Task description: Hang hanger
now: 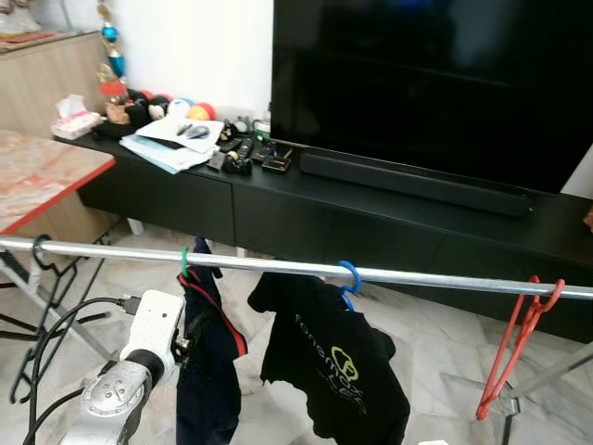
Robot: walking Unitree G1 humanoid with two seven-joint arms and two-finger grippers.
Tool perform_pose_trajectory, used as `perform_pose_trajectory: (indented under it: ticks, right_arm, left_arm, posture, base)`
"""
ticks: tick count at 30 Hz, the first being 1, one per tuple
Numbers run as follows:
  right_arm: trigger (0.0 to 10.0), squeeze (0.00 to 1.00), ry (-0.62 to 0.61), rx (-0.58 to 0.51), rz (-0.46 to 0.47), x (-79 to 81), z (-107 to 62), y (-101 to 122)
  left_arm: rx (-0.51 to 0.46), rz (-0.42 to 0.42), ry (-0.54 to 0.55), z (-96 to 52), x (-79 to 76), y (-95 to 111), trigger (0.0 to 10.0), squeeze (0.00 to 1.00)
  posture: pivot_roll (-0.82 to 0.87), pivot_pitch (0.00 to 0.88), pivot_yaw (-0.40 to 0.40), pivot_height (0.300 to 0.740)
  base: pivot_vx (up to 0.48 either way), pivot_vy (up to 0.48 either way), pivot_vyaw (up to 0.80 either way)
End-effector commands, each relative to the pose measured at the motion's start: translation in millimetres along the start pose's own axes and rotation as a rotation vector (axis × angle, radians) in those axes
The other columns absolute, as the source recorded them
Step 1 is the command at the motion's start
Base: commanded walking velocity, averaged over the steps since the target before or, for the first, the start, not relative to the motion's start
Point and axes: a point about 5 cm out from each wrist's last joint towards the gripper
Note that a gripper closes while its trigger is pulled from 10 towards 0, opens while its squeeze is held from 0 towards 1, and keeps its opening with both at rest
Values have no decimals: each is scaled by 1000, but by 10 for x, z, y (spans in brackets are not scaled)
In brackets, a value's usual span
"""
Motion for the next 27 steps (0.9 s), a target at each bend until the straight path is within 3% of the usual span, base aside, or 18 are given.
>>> perform_pose_trajectory:
  ticks: [1, 7, 17, 24, 25, 26, 27]
  right_arm:
    - [10000, 0, -6, 5, -1, -17, -1, 0]
    - [10000, 0, -4, 2, -3, -12, 1, 10]
    - [10000, 0, -6, 0, -5, -14, 1, 19]
    - [10000, 0, -5, -1, -7, -11, 2, 20]
    - [10000, 0, -5, -1, -7, -10, 2, 20]
    - [10000, 0, -5, -1, -6, -10, 2, 20]
    - [10000, 0, -6, -1, -5, -9, 2, 21]
  left_arm:
    - [48, 15, 25, 45, 13, -46, 10000, 0]
    - [90, 6, 16, 196, 15, -88, 10000, 0]
    - [51, 6, 1, 368, -40, 48, 10000, 0]
    - [72, -11, -10, 432, -102, -54, 10000, 0]
    - [76, -22, -13, 438, -112, -72, 5176, 0]
    - [80, -28, -15, 445, -119, -91, 2157, 0]
    - [85, -48, -17, 463, -127, -113, 0, 0]
  posture:
    - [134, 0, -54, 740]
    - [129, 0, -54, 740]
    - [122, 0, -56, 740]
    - [115, 0, -55, 740]
    - [114, 0, -55, 740]
    - [111, 0, -54, 740]
    - [110, 0, -55, 740]
  base:
    - [0, 0, 0]
    - [0, 0, 0]
    - [0, 0, 0]
    - [0, 0, 0]
    - [0, 0, 0]
    - [0, 0, 0]
    - [0, 0, 0]
Point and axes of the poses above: a point about 5 cm out from each wrist's last joint towards the gripper, its own z axis pointing out of the wrist towards the gripper, its own y axis along the axis of the wrist's last joint, x = y × z, and after that the axes turned 9 degrees about -z, right-handed
